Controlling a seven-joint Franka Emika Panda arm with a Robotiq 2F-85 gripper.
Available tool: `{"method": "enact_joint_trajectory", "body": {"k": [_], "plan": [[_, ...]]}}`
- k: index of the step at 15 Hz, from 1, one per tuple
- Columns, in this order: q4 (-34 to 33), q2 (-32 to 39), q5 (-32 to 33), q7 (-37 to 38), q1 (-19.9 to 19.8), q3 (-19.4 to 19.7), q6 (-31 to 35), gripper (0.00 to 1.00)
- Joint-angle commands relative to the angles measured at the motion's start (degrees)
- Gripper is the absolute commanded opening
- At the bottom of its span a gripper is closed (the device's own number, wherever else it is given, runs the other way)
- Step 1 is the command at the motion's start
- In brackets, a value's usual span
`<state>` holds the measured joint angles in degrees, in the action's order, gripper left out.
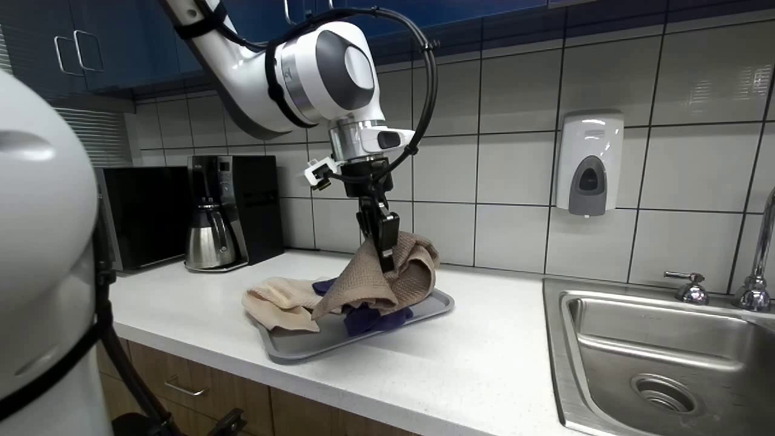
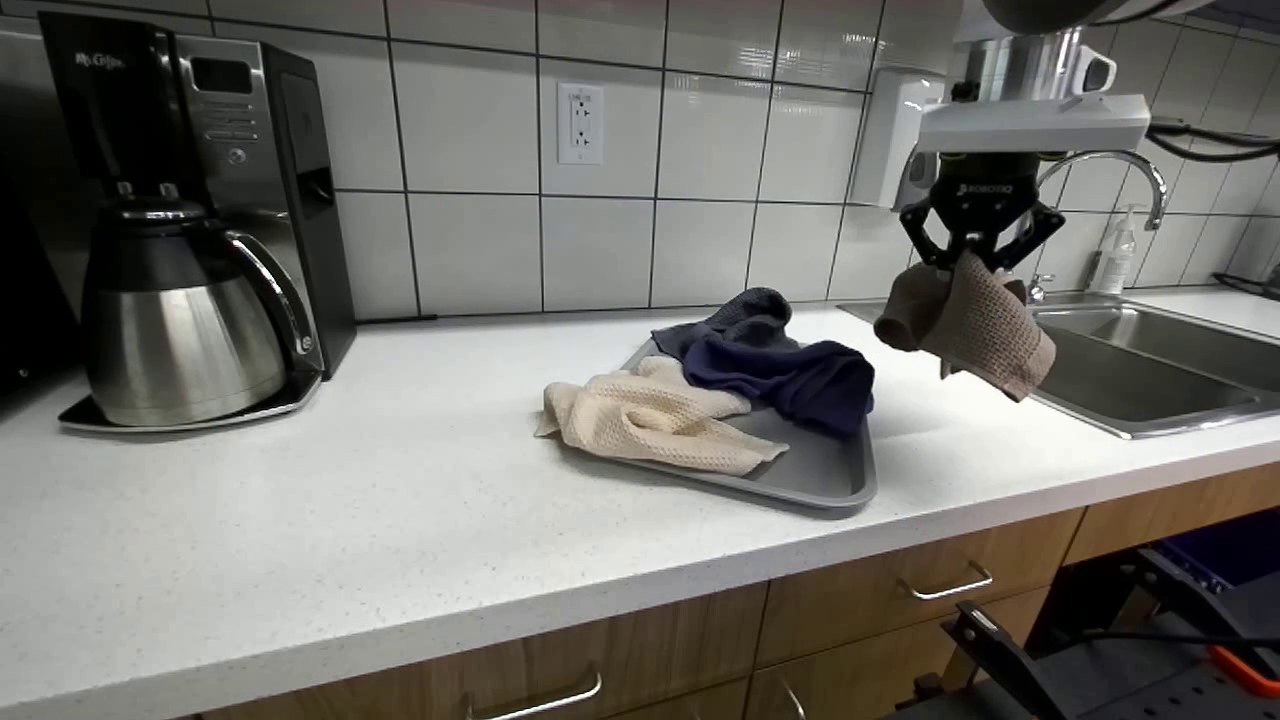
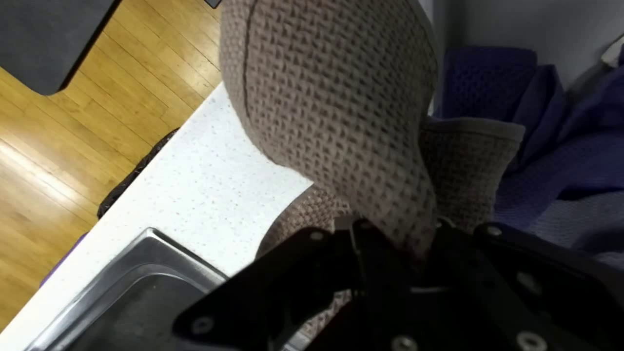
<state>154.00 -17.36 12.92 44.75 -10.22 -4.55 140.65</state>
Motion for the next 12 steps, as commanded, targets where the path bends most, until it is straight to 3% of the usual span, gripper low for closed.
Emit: {"method": "enact_joint_trajectory", "body": {"k": [1,12], "plan": [[0.48,0.26,2.86,3.88,-2.38,0.08,-1.03,0.03],[-2.89,10.35,9.76,14.86,-4.82,4.09,0.41,0.03]]}}
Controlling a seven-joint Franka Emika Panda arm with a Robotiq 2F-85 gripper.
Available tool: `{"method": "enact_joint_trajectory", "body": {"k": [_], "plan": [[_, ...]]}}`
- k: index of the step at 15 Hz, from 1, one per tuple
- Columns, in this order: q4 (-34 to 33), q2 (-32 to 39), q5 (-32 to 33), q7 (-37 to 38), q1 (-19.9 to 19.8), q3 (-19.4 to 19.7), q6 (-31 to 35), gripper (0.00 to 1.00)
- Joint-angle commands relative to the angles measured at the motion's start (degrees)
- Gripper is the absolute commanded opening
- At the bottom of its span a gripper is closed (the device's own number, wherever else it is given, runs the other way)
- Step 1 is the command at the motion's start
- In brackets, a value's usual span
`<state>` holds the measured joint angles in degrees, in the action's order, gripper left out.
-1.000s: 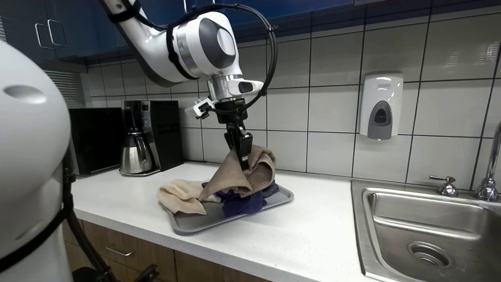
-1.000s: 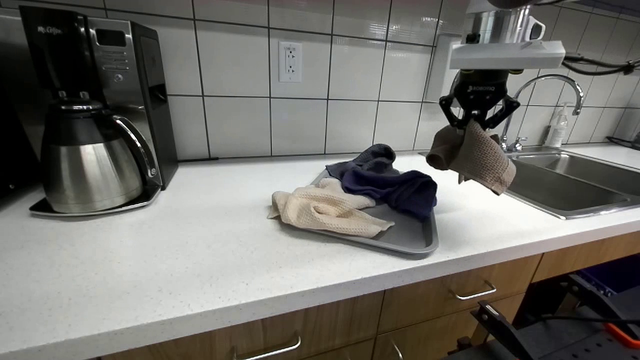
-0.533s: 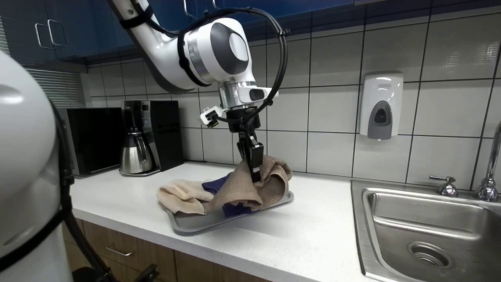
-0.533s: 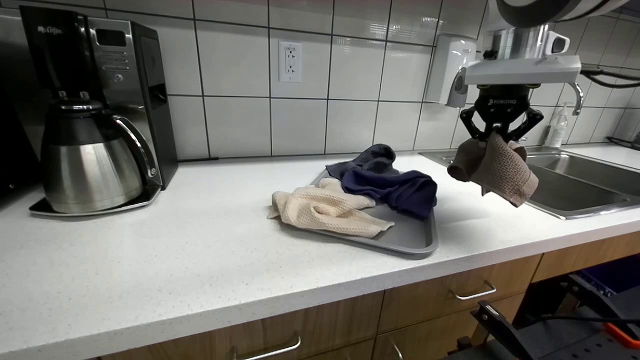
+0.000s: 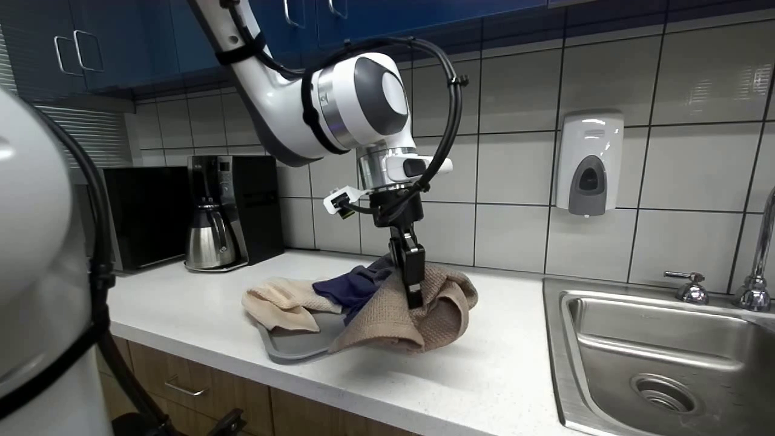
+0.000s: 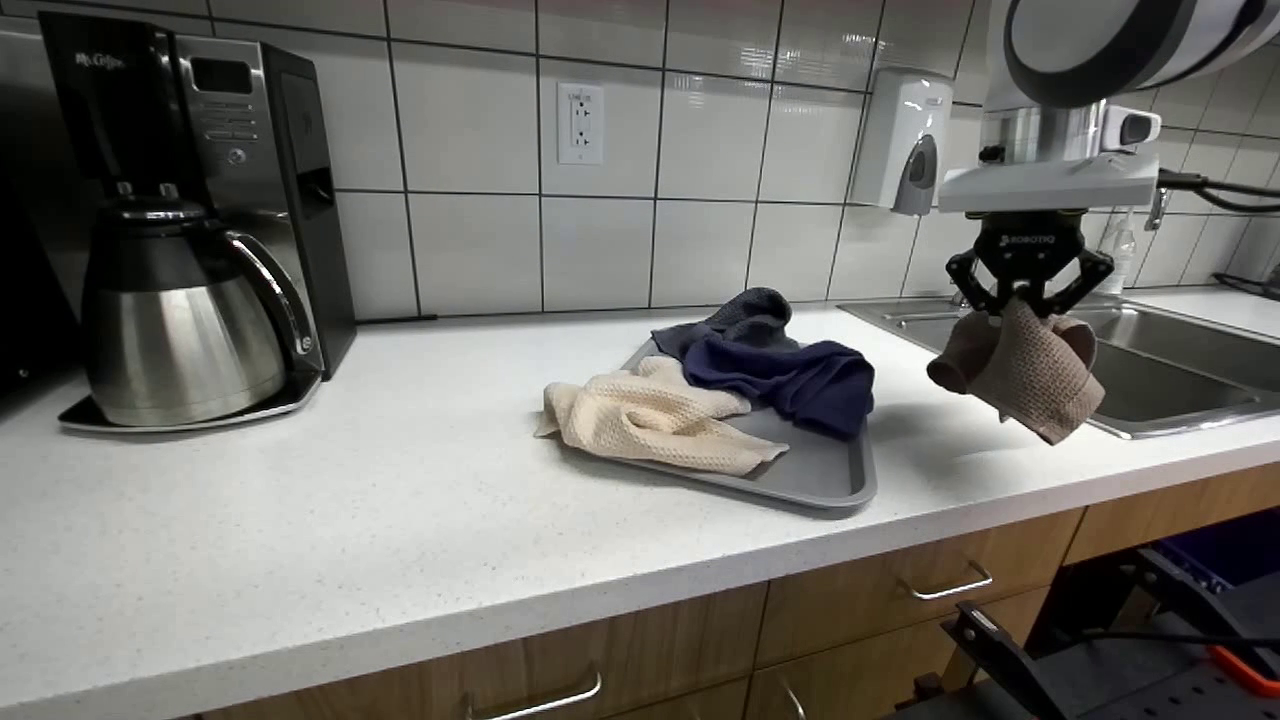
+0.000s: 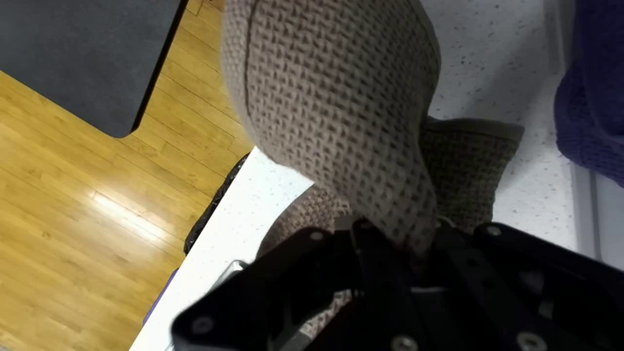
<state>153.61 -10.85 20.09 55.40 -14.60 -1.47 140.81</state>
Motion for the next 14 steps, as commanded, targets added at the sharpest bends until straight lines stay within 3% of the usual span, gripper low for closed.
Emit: {"method": "enact_joint_trajectory", "body": {"k": [1,14], "plan": [[-2.98,4.92,2.59,5.06,-0.03,1.61,0.51,0.03],[-9.08,15.87,2.1,10.77,6.28,7.5,1.01,0.03]]}}
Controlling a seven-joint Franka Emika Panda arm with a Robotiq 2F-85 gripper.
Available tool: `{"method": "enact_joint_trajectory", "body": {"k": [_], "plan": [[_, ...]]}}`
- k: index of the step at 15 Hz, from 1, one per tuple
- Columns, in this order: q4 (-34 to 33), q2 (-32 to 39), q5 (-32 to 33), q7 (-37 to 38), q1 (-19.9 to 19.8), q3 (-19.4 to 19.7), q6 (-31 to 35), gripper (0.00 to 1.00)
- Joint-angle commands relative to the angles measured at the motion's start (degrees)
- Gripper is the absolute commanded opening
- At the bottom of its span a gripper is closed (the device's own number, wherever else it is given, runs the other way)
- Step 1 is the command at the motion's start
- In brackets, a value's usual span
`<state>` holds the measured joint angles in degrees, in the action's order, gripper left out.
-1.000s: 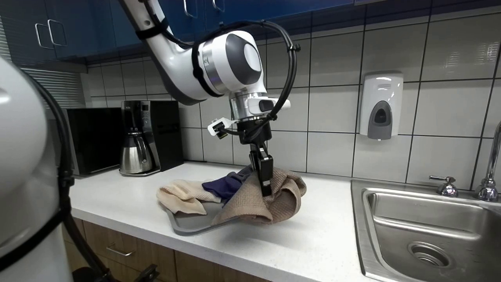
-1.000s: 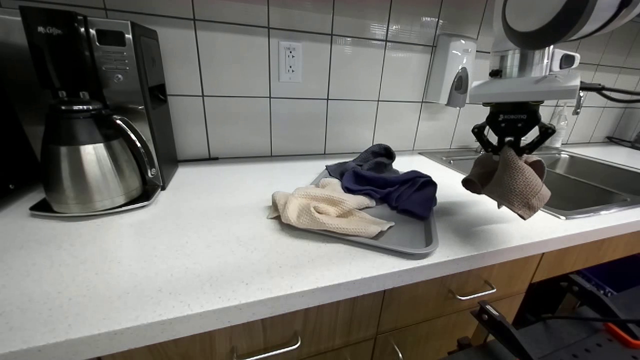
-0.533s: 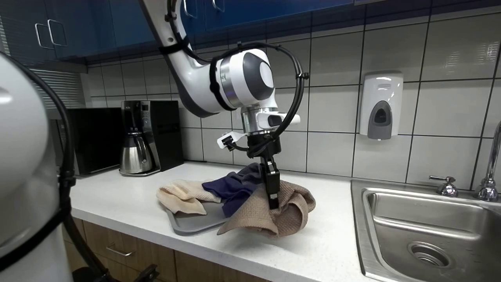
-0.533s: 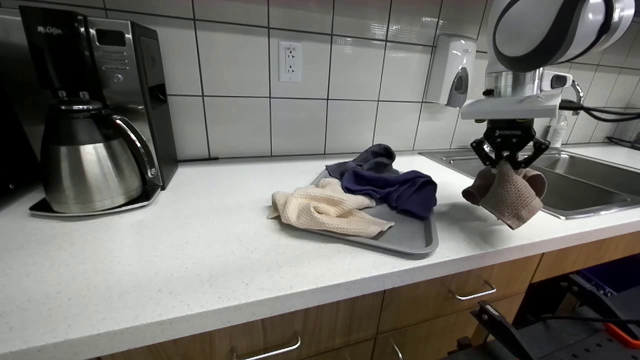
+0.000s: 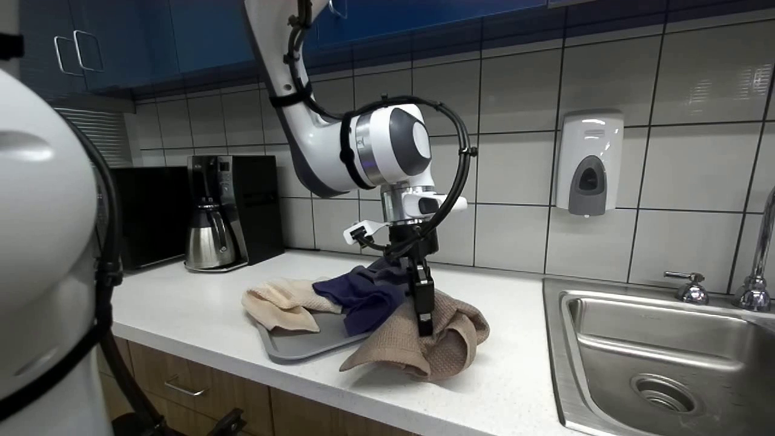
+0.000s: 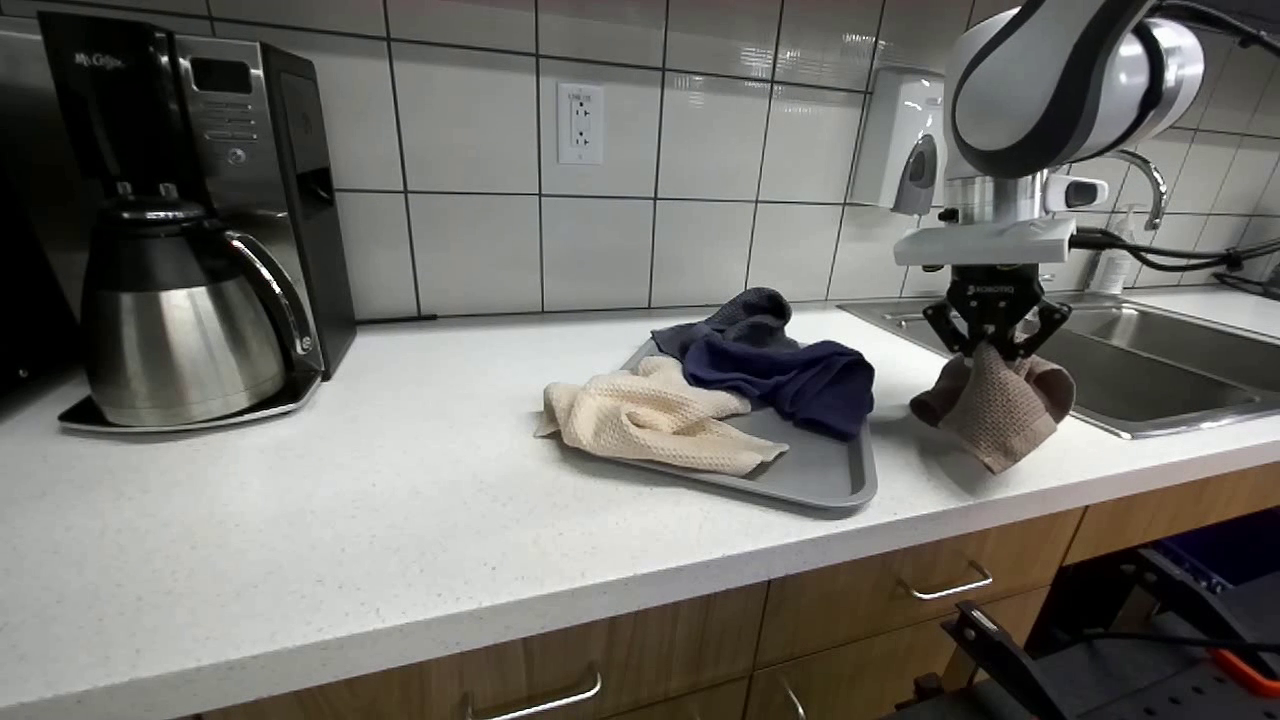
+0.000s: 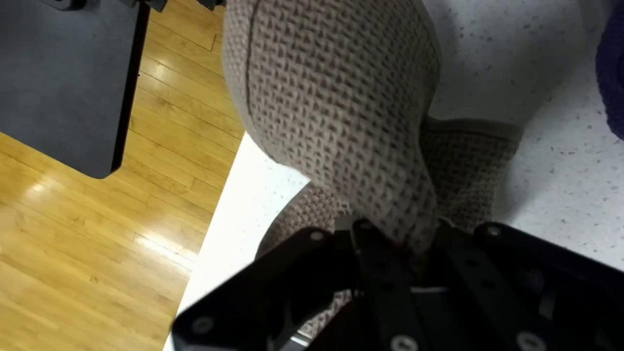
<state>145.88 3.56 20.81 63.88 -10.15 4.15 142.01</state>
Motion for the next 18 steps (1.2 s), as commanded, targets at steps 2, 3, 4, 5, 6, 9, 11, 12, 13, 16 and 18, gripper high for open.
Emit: {"method": "enact_joint_trajectory", "body": {"k": [2,3,4,5,6,9,11,12,13,16,18], "plan": [[-1.34,1.64,1.19,2.31,2.53,2.68,-0.49,0.03],[-1.31,1.59,1.15,2.36,2.83,3.02,-0.55,0.37],[-1.19,1.32,1.06,2.34,3.06,3.32,-0.57,0.38],[-1.17,1.13,1.0,2.27,3.24,3.53,-0.6,0.43],[-1.07,0.71,1.0,2.22,3.43,3.71,-0.61,0.51],[-0.98,-0.43,1.07,2.27,3.95,3.94,-0.72,0.73],[-0.94,-1.44,1.37,2.33,4.24,3.83,-0.97,0.88],[-0.9,-2.2,1.37,2.19,4.42,3.66,-1.22,0.96],[-0.9,-2.77,1.36,2.02,4.56,3.48,-1.35,0.99],[-0.93,-4.82,0.6,0.13,5.41,2.4,-2.2,1.0],[-1.12,-5.76,0.32,-0.85,6.21,1.5,-2.72,1.0]]}}
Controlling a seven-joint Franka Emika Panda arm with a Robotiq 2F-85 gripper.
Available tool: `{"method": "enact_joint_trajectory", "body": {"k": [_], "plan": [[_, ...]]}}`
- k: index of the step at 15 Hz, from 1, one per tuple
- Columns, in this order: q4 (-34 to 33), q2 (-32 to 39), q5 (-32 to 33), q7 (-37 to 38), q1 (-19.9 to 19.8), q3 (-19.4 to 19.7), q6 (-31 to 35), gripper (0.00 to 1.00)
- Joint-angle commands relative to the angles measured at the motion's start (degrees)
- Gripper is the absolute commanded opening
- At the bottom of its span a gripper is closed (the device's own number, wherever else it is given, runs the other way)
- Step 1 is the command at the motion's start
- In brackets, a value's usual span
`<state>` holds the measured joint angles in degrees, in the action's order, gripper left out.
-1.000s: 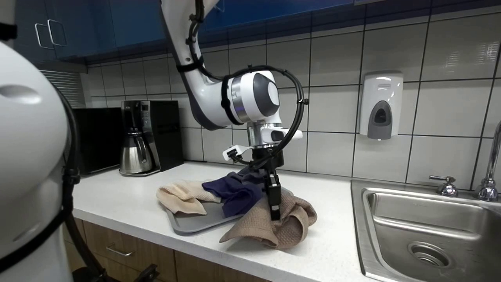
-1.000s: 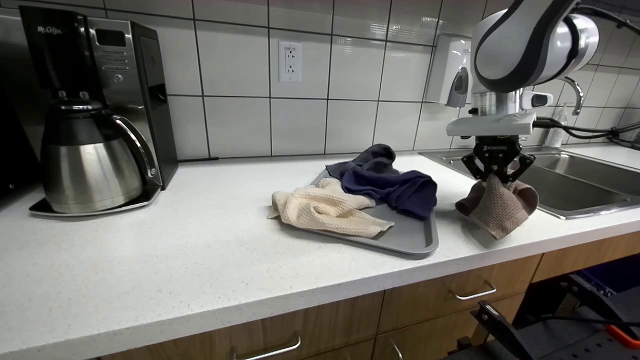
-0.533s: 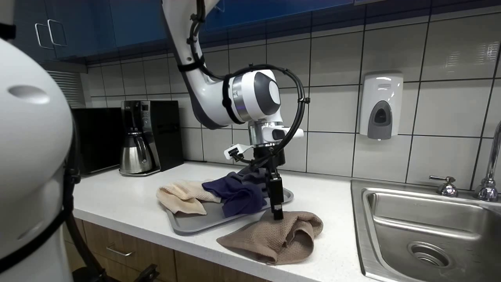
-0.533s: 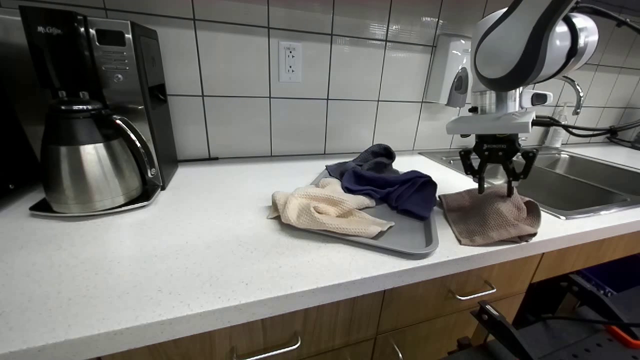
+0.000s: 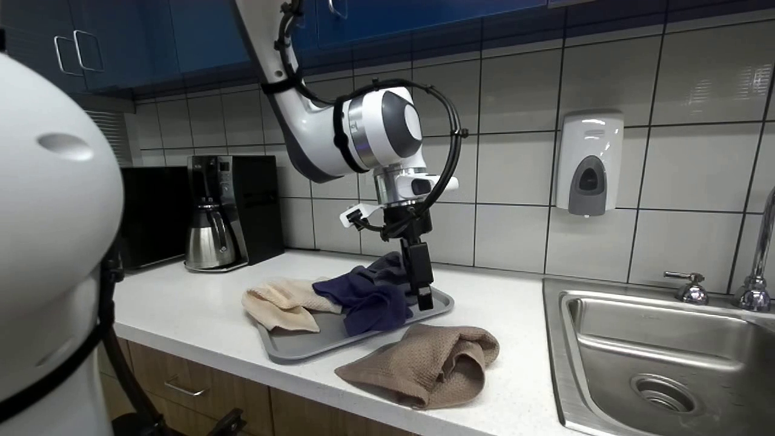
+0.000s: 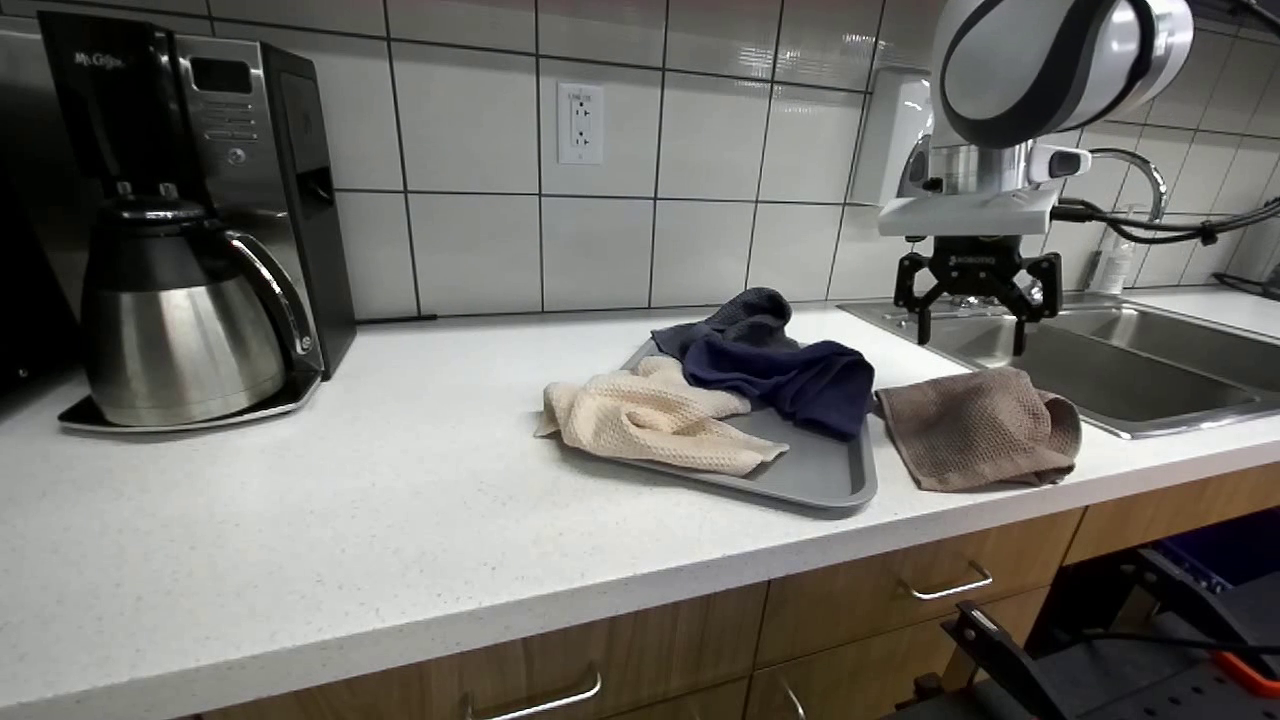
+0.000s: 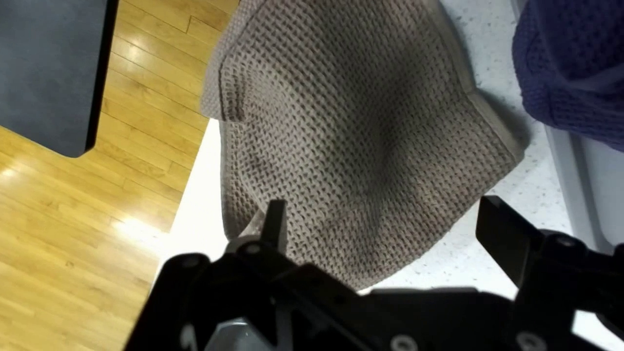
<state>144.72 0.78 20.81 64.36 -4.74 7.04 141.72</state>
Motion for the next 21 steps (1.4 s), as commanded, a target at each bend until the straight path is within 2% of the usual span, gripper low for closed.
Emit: {"method": "enact_joint_trajectory", "body": {"k": [1,11,16,21], "plan": [[-0.07,-3.35,0.02,-2.14,1.17,-1.94,-2.64,1.0],[-3.23,-2.98,-2.8,-8.45,4.3,-6.5,-5.79,1.0],[-5.46,-1.1,-5.89,-12.7,5.37,-7.55,-8.49,1.0],[-8.18,2.37,-6.88,-13.32,5.85,-7.5,-8.95,1.0]]}}
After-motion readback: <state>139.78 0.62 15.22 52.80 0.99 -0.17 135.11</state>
